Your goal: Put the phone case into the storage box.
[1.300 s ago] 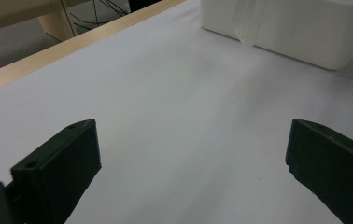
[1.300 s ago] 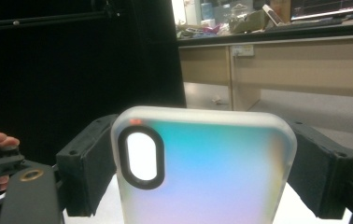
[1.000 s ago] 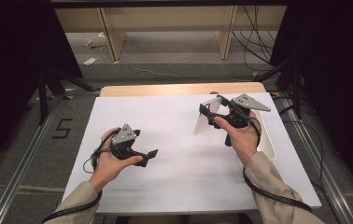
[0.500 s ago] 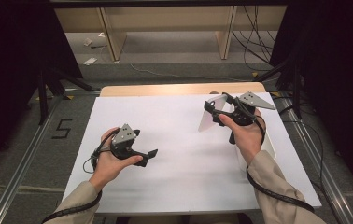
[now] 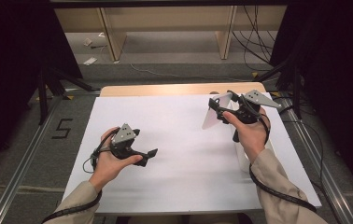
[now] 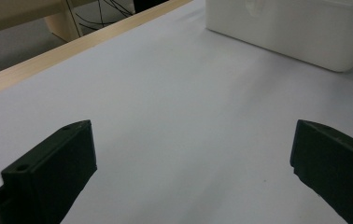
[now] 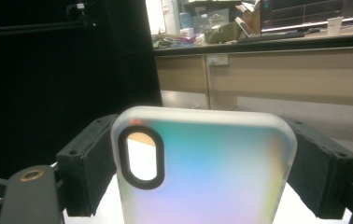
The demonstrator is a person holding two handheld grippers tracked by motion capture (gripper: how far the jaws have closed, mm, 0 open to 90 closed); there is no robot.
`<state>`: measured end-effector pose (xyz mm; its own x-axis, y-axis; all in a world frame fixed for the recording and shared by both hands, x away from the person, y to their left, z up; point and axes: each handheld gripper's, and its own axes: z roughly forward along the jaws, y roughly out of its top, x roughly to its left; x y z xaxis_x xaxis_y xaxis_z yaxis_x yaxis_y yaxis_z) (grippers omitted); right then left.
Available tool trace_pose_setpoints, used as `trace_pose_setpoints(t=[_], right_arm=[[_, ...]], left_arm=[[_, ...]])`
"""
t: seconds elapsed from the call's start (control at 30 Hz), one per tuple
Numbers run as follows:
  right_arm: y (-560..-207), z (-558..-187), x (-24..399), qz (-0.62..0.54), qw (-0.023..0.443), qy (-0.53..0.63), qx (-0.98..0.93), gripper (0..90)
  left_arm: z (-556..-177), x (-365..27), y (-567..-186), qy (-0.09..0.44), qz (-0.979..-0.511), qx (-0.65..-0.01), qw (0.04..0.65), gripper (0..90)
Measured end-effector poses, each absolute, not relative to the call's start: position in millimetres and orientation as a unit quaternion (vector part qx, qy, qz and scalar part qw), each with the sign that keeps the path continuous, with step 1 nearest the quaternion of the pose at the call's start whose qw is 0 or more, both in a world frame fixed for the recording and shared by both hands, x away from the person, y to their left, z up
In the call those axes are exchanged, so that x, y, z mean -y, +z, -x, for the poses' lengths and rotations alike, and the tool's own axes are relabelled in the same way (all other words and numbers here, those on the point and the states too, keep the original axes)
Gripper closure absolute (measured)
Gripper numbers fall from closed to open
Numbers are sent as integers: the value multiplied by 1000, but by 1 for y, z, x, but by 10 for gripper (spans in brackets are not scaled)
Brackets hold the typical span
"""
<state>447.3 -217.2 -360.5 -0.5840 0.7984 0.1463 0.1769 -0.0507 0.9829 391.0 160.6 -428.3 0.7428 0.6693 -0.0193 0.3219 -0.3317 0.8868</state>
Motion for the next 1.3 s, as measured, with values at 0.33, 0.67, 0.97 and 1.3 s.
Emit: trace_pose_setpoints(t=[0.33, 0.67, 0.97, 1.3], right_arm=[[-357, -449, 226, -388, 262, 617, -633, 183], [-354, -449, 234, -395, 274, 613, -627, 183], [-352, -450, 242, -402, 284, 608, -623, 184], [-350, -451, 250, -410, 296, 603, -617, 184]], left_arm=[[-391, -161, -428, 179, -796, -312, 488, 0], [-391, -161, -428, 179, -794, -312, 489, 0], [-391, -161, -427, 181, -794, -313, 489, 0], [-391, -161, -427, 178, -792, -314, 492, 0]])
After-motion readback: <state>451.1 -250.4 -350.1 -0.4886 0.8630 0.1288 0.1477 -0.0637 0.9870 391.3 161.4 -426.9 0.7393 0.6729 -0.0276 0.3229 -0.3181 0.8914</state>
